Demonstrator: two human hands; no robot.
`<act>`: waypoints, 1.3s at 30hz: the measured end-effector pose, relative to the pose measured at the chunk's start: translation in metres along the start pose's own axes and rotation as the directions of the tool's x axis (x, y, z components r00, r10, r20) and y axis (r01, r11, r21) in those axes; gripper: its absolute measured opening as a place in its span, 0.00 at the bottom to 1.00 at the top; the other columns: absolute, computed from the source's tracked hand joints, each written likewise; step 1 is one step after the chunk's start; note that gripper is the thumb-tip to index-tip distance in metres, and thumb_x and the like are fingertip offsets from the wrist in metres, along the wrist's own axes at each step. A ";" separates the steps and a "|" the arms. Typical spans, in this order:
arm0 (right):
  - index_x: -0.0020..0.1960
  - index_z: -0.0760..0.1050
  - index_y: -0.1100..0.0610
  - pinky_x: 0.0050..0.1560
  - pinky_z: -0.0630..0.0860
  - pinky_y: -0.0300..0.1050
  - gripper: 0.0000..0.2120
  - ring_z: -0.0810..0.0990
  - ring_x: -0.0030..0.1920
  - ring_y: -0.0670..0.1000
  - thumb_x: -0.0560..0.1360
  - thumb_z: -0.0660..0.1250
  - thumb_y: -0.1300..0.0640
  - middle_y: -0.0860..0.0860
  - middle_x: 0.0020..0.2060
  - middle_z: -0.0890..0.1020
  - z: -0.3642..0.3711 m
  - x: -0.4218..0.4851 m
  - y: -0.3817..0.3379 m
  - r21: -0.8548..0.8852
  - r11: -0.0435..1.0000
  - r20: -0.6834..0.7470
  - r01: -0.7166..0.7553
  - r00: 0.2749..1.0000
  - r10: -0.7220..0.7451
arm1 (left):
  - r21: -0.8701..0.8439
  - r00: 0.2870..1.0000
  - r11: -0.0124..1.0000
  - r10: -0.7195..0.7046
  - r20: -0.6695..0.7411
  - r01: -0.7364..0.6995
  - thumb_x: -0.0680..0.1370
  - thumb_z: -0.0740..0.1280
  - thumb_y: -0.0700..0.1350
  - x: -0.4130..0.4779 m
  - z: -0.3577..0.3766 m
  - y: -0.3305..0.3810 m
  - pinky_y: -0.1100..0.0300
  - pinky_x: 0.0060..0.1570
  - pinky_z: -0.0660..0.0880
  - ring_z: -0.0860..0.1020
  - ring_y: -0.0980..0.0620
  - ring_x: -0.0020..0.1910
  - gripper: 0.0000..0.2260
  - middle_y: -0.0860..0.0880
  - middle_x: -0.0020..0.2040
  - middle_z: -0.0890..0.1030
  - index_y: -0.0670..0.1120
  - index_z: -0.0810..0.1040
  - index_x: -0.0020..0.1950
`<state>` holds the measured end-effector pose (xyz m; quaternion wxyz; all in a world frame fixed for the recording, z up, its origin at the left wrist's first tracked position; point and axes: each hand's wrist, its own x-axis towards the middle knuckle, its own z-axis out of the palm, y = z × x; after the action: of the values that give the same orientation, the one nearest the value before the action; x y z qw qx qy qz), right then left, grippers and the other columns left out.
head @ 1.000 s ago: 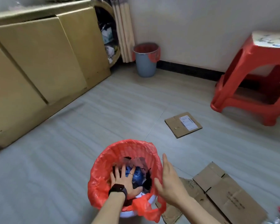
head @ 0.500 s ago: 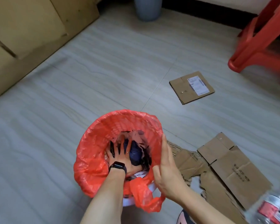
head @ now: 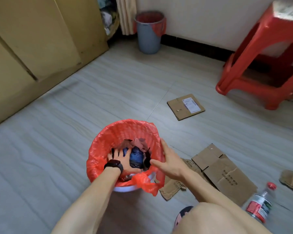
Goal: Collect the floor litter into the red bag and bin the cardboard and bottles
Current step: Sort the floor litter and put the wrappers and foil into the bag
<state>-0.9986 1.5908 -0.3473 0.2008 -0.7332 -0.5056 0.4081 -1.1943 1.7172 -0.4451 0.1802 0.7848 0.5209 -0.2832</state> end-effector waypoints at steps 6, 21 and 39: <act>0.76 0.64 0.50 0.70 0.68 0.50 0.33 0.72 0.69 0.49 0.75 0.69 0.41 0.51 0.70 0.73 -0.070 -0.066 0.015 -0.065 0.997 -0.181 -0.035 0.983 0.023 | -0.001 0.985 0.991 0.133 -0.106 -0.134 0.64 0.61 0.68 -0.047 -0.061 0.011 0.42 0.70 0.64 0.63 0.41 0.75 0.42 0.45 0.76 0.64 0.58 0.61 0.77; 0.68 0.74 0.48 0.69 0.68 0.43 0.21 0.71 0.67 0.47 0.78 0.63 0.42 0.46 0.66 0.75 -0.229 -0.340 0.144 -0.247 0.887 -0.626 -0.390 0.763 0.161 | 0.362 0.423 0.480 0.877 -0.229 -0.799 0.80 0.64 0.56 -0.229 -0.177 0.377 0.49 0.68 0.69 0.67 0.46 0.72 0.27 0.50 0.75 0.66 0.53 0.62 0.78; 0.65 0.76 0.49 0.59 0.69 0.34 0.16 0.76 0.59 0.43 0.77 0.69 0.53 0.45 0.59 0.79 -0.084 -0.452 0.381 0.609 0.640 -0.533 -0.468 0.356 0.768 | 0.318 0.469 0.381 0.839 0.275 -0.868 0.78 0.63 0.59 -0.205 0.060 0.579 0.46 0.70 0.66 0.71 0.45 0.69 0.28 0.47 0.72 0.71 0.55 0.63 0.76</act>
<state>-0.7820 1.0366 -0.3888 0.3468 -0.9180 0.0326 0.1895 -0.7377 1.3089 -0.3694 0.1463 0.9480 -0.0373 -0.2801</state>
